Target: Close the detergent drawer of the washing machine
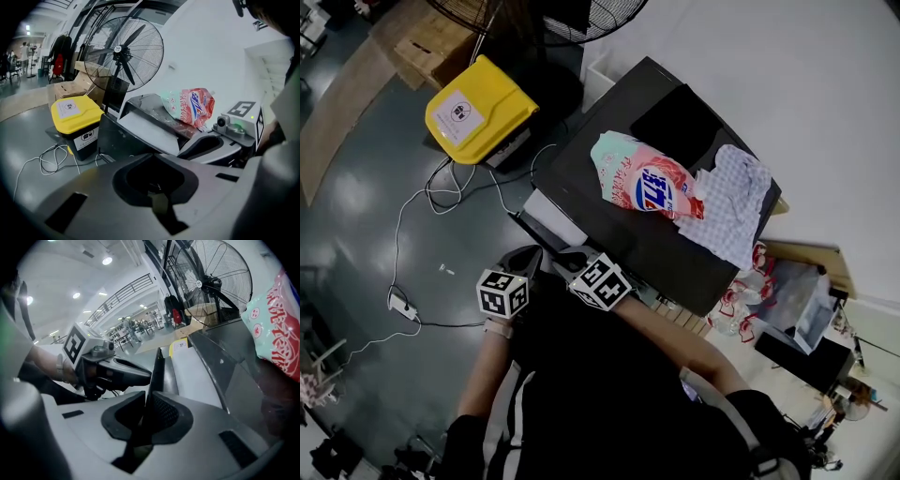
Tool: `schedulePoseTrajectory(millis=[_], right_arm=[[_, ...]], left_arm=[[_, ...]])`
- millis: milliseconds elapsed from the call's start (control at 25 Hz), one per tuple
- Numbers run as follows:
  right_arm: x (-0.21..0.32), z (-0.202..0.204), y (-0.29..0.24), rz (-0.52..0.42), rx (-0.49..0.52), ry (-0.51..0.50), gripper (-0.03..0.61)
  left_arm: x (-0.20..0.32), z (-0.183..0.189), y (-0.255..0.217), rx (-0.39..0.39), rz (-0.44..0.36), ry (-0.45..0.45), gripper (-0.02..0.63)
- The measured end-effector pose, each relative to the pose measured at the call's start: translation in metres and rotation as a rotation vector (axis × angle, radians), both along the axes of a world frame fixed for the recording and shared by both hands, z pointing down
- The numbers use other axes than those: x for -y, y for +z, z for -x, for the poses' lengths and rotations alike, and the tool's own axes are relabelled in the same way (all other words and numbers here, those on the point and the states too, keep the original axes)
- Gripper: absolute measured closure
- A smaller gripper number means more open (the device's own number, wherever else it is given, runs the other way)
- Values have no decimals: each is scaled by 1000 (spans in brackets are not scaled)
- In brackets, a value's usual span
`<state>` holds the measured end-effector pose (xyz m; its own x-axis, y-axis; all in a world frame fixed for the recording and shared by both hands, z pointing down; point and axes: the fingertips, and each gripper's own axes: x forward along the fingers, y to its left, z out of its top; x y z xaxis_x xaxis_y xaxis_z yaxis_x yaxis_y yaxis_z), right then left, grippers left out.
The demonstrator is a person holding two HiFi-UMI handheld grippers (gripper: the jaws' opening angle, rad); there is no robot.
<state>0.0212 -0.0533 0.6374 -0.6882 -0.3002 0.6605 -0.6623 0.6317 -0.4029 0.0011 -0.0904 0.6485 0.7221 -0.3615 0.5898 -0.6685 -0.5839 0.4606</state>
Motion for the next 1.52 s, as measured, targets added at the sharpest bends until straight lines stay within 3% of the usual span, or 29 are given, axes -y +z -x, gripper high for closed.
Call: schedulePoseTrajectory(millis=[320, 840, 1000, 1240, 1520], right_arm=[[21, -24, -7, -35, -15, 122, 531], [33, -36, -6, -28, -84, 359, 523], [37, -35, -4, -50, -125, 431, 514], [36, -38, -7, -40, -135, 603, 494], [26, -50, -16, -70, -116, 861, 492]], left_arm=[[17, -20, -2, 2, 4, 90, 603], [26, -32, -1, -72, 59, 404, 603], [25, -31, 11, -28, 81, 484, 603], [22, -30, 17, -4, 87, 628, 603], [33, -22, 18, 9, 92, 725, 603]])
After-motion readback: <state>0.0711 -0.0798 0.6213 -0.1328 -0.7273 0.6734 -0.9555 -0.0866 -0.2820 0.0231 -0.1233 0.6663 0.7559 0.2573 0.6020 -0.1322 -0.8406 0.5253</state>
